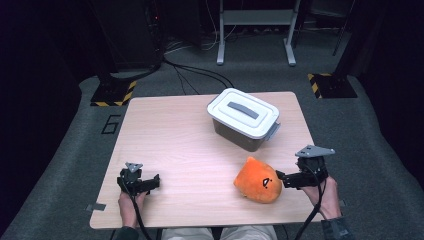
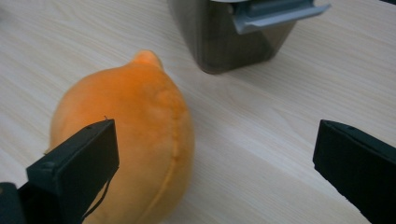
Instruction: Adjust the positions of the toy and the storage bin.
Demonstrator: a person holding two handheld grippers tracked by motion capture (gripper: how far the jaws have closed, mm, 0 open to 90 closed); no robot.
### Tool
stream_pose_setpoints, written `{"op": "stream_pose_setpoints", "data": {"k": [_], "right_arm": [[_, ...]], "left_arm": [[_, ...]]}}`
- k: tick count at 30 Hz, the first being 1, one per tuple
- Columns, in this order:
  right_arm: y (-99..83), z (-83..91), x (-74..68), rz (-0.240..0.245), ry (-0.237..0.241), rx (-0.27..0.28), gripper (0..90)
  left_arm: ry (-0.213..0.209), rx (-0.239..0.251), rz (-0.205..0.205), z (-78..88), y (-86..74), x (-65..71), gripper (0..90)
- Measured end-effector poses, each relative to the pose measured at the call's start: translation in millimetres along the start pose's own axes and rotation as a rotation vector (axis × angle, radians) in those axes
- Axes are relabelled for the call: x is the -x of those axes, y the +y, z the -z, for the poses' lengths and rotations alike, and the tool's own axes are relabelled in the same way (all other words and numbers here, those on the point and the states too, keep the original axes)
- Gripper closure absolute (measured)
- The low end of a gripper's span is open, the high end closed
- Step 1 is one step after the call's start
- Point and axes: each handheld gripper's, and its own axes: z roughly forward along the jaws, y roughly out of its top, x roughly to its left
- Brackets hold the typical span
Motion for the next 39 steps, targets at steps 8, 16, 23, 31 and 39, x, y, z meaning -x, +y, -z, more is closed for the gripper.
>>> {"op": "stream_pose_setpoints", "data": {"k": [8, 16, 23, 31, 39], "right_arm": [[11.5, -9.9, -27.6, 0.06, 0.048, -0.047, 0.0], [18.3, -33.3, -54.1, 0.141, 0.097, -0.111, 0.0], [12.6, -54.0, -66.5, 0.189, 0.082, -0.191, 2.5], [3.7, -61.2, -69.5, 0.223, 0.032, -0.223, 12.8], [-4.1, -61.9, -62.6, 0.192, 0.029, -0.204, 35.6]], "left_arm": [[0.0, 0.0, 0.0, 0.0, 0.0, 0.1, 1.5], [0.0, 0.0, 0.0, 0.0, 0.0, 0.0, 1.5], [0.0, 0.0, 0.0, 0.0, 0.0, 0.0, 1.5], [0.0, 0.0, 0.0, 0.0, 0.0, 0.1, 1.5], [0.0, 0.0, 0.0, 0.0, 0.0, 0.1, 1.5]]}}
